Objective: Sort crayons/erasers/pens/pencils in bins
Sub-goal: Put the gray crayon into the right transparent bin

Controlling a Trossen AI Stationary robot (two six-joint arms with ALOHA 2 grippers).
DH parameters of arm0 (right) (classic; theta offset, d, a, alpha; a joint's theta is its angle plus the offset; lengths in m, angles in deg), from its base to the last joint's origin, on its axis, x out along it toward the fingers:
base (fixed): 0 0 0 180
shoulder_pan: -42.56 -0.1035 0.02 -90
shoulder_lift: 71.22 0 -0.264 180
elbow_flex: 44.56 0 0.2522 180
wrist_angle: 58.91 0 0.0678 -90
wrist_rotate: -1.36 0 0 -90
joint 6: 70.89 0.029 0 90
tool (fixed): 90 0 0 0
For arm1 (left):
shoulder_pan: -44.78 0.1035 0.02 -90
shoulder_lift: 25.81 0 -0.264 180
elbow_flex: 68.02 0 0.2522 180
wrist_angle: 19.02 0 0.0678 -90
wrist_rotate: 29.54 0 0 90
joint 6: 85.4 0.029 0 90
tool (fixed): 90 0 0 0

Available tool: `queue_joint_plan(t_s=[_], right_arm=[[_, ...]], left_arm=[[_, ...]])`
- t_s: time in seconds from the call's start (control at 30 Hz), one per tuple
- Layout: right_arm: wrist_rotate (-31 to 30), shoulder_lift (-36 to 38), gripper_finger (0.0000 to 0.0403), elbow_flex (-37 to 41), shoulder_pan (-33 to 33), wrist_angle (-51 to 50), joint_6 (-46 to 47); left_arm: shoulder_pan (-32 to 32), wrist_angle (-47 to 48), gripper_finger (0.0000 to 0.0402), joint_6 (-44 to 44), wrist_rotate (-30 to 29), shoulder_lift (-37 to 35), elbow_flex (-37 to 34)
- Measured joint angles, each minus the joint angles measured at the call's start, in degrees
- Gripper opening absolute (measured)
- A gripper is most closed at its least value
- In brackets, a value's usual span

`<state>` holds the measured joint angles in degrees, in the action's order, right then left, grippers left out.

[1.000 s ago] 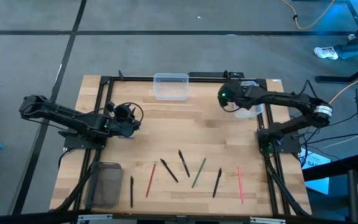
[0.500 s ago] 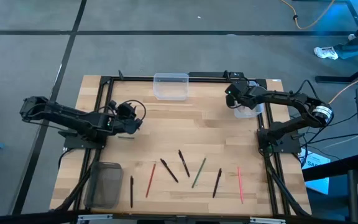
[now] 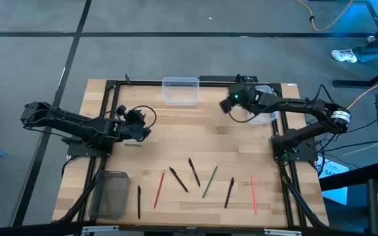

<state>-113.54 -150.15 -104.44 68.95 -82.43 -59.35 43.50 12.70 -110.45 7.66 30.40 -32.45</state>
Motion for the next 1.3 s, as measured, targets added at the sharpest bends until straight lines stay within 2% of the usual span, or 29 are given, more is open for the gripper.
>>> queue_joint_plan(t_s=[0.1, 0.2, 0.3, 0.47, 0.53, 0.7, 0.97, 1.1, 1.3], right_arm=[[13.3, -1.6, 0.0138, -0.9, -2.1, 13.4, -1.3], [21.4, -5.8, 0.0128, -1.8, -5.0, 23.4, -1.6], [23.5, -12.4, 0.0120, -4.2, -8.3, 26.6, -2.2], [23.6, -23.8, 0.0116, -11.8, -13.7, 26.9, -7.3], [24.8, -28.0, 0.0116, -15.9, -15.4, 27.2, -8.9], [25.6, -38.0, 0.0116, -26.9, -19.0, 27.3, -12.8], [26.5, -51.1, 0.0122, -42.4, -22.7, 27.1, -16.6], [30.1, -58.0, 0.0151, -52.6, -23.6, 25.3, -16.6], [31.1, -68.7, 0.0204, -68.6, -24.6, 16.5, -17.6]], left_arm=[[2.1, -2.9, 0.0120, 2.4, 7.4, 0.0, 0.0], [3.2, -3.5, 0.0120, 3.2, 10.5, 0.0, 0.2], [3.2, -1.8, 0.0120, 4.6, 13.6, 0.0, 0.6], [3.1, 2.0, 0.0120, 4.3, 27.1, -0.1, 0.7], [3.0, 4.9, 0.0120, 2.7, 30.5, -0.1, 1.4], [1.8, 13.3, 0.0119, 0.1, 28.0, -0.1, 6.9], [-2.4, 28.7, 0.0119, -3.2, 16.6, -0.1, 15.9], [-2.9, 36.5, 0.0119, -7.8, 13.0, -0.1, 19.4], [-3.0, 39.2, 0.0119, -10.8, 10.8, -0.1, 20.2]])
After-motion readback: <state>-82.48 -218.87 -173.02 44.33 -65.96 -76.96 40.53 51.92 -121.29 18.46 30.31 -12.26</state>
